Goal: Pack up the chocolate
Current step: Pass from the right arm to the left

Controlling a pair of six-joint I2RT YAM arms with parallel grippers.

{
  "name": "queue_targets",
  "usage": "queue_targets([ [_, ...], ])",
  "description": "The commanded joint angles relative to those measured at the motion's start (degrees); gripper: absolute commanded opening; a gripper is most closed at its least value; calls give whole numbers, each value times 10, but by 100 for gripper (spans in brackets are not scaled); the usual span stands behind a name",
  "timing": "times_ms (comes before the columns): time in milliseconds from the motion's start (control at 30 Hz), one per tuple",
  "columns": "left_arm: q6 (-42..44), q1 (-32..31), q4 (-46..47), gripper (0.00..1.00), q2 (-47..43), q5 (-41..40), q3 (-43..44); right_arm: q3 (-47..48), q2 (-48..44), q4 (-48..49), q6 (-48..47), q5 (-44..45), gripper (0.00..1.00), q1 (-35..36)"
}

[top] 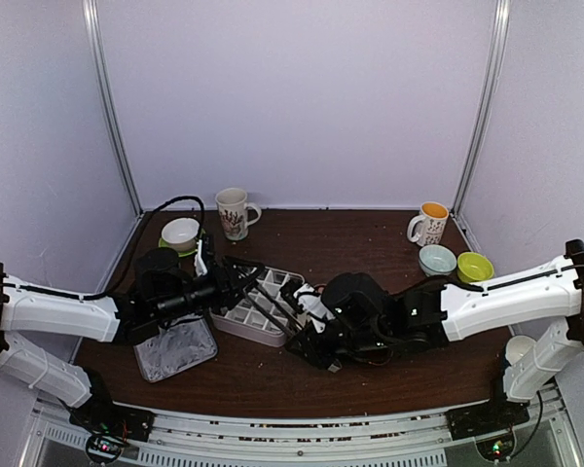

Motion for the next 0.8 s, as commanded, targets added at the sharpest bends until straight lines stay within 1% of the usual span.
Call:
queue_targets([
  [0, -3, -1, 37, 50, -2, -20, -12, 30, 11, -20, -28, 53, 29, 17],
  [100, -6, -1, 35, 39, -7, -28, -16, 38, 17, -32, -36, 71, 29, 24],
  [267, -7, -1, 32, 29, -13, -33, -17, 36, 18, -28, -40, 85, 32, 30],
  [333, -9, -1, 32, 27, -13, -33, -18, 36, 18, -28, -41, 91, 33, 31],
  [400, -11, -1, 30, 24, -13, -34, -20, 36, 18, -29, -43, 99, 37, 32],
  [567, -23, -2, 28, 23, -20, -47, -30, 35, 14, -36, -48, 132, 46, 39],
  [633, -23, -2, 24, 23, -23, -49, -31, 37, 12, -39, -51, 139, 55, 44],
  [667, -23, -2, 22, 23, -25, -51, -32, 37, 11, -39, -56, 143, 63, 47],
  [767, -23, -2, 23, 23, -27, -52, -33, 37, 8, -37, -66, 156, 78, 61],
])
